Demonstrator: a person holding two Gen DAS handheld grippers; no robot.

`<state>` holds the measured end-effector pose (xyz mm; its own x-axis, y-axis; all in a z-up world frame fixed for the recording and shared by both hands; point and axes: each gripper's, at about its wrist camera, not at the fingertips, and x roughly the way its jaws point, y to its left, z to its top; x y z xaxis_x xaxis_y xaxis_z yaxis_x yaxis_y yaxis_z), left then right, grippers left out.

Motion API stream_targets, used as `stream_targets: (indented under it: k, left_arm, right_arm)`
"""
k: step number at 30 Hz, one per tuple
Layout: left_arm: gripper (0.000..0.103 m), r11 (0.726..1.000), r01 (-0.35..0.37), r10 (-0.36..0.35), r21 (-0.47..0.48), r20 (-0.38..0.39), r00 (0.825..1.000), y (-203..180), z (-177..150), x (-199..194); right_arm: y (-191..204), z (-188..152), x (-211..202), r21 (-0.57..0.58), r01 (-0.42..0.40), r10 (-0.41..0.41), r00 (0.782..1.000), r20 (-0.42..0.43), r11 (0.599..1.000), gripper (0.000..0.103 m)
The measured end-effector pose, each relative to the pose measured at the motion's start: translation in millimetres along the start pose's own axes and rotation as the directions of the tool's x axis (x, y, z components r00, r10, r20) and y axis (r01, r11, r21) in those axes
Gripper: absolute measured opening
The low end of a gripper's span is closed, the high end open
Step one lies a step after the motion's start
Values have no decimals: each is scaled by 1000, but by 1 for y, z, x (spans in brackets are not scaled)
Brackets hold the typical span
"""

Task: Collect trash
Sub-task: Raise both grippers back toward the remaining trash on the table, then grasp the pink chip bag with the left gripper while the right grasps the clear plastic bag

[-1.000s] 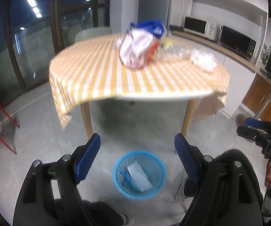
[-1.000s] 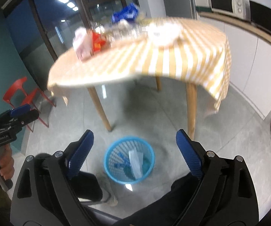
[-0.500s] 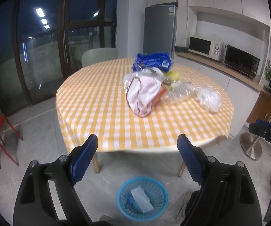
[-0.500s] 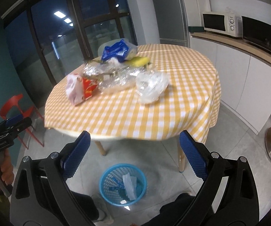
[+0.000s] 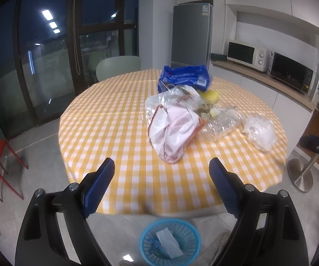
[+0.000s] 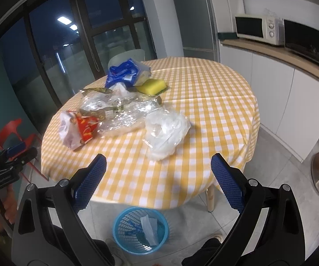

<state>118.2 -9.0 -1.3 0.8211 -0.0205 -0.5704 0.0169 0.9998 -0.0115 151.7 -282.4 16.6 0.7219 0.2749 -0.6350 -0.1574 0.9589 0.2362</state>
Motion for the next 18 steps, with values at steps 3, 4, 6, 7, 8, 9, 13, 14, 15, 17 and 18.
stream_targets:
  k: [3, 4, 6, 7, 8, 9, 13, 14, 15, 17, 18]
  left_arm:
    - [86, 1000, -5, 6, 13, -13, 1000, -3, 6, 12]
    - [86, 1000, -7, 8, 15, -16, 1000, -3, 7, 16]
    - [86, 1000, -11, 11, 23, -27, 1000, -5, 11, 25]
    - [86, 1000, -10, 11, 26, -33, 999, -6, 13, 30]
    - [87, 1000, -9, 10, 28, -39, 999, -6, 13, 34]
    - [87, 999, -7, 9, 33, -51, 999, -7, 14, 39]
    - [87, 998, -9, 14, 56, -92, 996, -8, 15, 60]
    - [87, 998, -11, 16, 60, -97, 995, -8, 15, 65]
    - [87, 998, -12, 18, 62, -104, 994, -9, 16, 70]
    - [87, 998, -10, 18, 66, -111, 994, -10, 18, 77]
    - [87, 998, -8, 16, 68, -112, 994, -10, 19, 81]
  right_arm:
    - [-5, 9, 14, -9, 15, -16, 1000, -16, 1000, 91]
    - [-5, 11, 18, -16, 20, -20, 1000, -21, 1000, 91]
    - [-6, 16, 29, -19, 19, -19, 999, -40, 1000, 91]
    - [-7, 19, 34, -18, 19, -20, 999, -48, 1000, 91]
    - [-8, 20, 37, -16, 18, -19, 998, -53, 1000, 91]
    - [-9, 22, 43, -11, 15, -16, 998, -64, 1000, 91]
    - [-14, 28, 61, 11, 5, -4, 995, -101, 1000, 91]
    - [-15, 29, 65, 12, 8, -6, 994, -110, 1000, 90]
    - [-16, 30, 70, 13, 11, -9, 993, -120, 1000, 88]
    - [-19, 33, 79, 16, 5, -3, 990, -142, 1000, 84]
    - [-19, 34, 83, 18, 0, 2, 989, -148, 1000, 80]
